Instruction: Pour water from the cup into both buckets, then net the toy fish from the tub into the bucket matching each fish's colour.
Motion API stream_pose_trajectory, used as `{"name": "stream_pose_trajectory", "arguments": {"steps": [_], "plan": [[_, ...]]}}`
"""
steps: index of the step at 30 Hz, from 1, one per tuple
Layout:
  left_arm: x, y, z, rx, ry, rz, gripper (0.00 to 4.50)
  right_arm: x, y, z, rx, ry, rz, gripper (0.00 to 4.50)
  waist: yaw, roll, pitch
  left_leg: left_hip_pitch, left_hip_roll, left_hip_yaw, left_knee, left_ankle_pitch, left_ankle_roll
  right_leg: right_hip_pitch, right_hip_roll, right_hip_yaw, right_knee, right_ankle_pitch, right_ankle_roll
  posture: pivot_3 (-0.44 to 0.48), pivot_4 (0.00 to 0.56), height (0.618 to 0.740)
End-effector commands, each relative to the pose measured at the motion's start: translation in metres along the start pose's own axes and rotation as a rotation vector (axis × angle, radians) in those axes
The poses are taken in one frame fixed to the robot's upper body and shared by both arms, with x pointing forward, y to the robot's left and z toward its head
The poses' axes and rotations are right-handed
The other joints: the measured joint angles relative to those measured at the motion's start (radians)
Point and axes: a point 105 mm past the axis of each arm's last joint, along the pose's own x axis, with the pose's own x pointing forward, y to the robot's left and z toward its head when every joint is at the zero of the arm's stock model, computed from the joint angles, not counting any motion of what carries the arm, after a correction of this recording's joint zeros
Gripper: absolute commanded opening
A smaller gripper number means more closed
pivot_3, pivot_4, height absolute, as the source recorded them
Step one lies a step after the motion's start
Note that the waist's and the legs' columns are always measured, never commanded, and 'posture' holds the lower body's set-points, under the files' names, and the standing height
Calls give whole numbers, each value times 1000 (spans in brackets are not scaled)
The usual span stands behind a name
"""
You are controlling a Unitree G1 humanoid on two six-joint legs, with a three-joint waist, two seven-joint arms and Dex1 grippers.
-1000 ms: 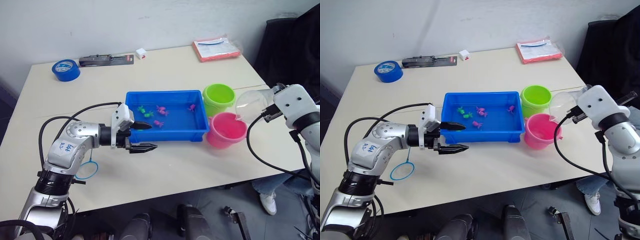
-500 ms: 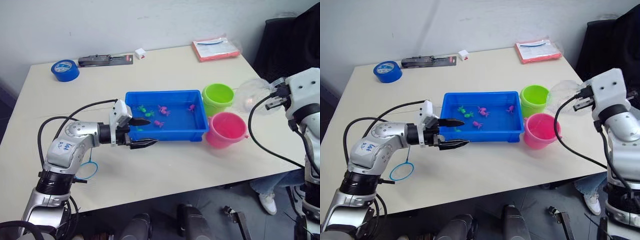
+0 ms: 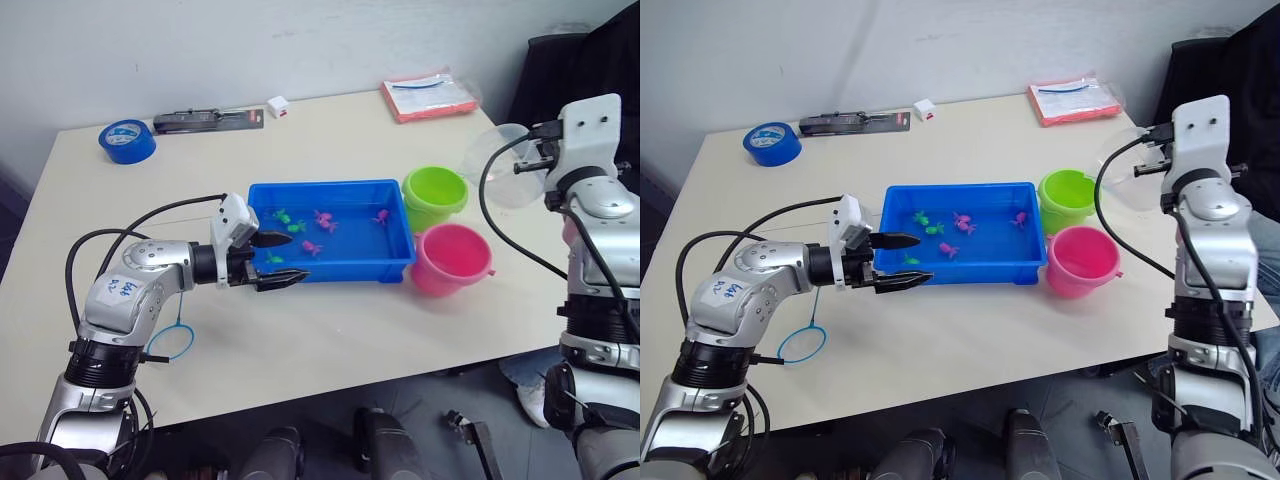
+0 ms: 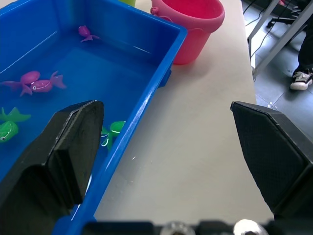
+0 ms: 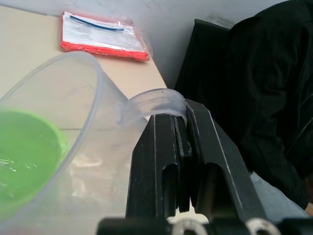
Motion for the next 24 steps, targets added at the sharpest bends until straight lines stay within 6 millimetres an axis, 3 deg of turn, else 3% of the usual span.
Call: {"name": "stream_pose_trajectory", "arguments": {"steps": [1, 24], "plan": [[-6, -2, 12, 42, -31, 9, 4500, 5, -8, 26, -89, -87, -80, 679, 1, 0, 0, 0, 0, 0, 0, 0, 0, 0, 0, 0, 0, 0, 0, 0, 150, 740], [-11, -8, 7, 41, -31, 22, 4500, 12, 20, 55, -588, -219, -111, 679, -1, 0, 0, -1, 0, 0, 0, 0, 0, -1, 0, -3, 0, 0, 0, 0, 150, 740]]}}
